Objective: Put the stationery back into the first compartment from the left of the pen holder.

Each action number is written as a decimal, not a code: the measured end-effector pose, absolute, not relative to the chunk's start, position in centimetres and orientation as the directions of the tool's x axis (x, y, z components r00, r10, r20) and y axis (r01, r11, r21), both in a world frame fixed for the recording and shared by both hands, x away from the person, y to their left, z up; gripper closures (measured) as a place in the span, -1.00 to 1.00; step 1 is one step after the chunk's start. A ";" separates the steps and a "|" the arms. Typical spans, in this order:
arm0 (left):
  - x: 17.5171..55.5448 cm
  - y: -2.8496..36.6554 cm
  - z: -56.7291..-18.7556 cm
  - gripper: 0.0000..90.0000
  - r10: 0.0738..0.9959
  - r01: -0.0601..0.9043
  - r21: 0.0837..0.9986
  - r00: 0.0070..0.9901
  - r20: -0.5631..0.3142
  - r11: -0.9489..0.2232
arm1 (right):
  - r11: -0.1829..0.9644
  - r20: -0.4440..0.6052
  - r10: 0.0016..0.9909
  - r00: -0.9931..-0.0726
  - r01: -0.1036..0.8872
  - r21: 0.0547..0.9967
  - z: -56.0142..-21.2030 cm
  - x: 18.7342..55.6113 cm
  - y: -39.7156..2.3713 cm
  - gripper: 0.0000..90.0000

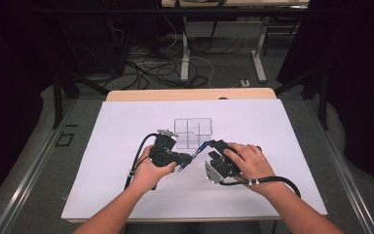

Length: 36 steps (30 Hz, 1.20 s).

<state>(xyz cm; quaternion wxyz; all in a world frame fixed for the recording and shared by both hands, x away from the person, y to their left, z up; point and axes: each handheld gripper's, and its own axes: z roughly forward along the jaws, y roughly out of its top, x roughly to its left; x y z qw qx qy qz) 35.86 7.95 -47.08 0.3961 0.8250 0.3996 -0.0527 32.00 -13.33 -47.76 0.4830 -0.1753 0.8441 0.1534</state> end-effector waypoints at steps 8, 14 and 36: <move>35.7 7.4 -47.2 0.77 0.608 0.695 0.612 0.684 -0.403 -0.377 | 0.875 -0.868 -0.252 -0.427 -0.483 -0.017 -47.9 31.9 -12.4 0.42; 35.5 7.4 -47.1 0.77 0.600 0.687 0.615 0.693 -0.399 -0.386 | 0.861 -0.856 -0.303 -0.419 -0.506 -0.057 -48.2 31.6 -11.9 0.49; 35.0 6.6 -46.8 0.77 0.587 0.682 0.616 0.703 -0.402 -0.395 | 0.826 -0.827 -0.402 -0.393 -0.545 -0.142 -49.4 31.6 -11.2 0.76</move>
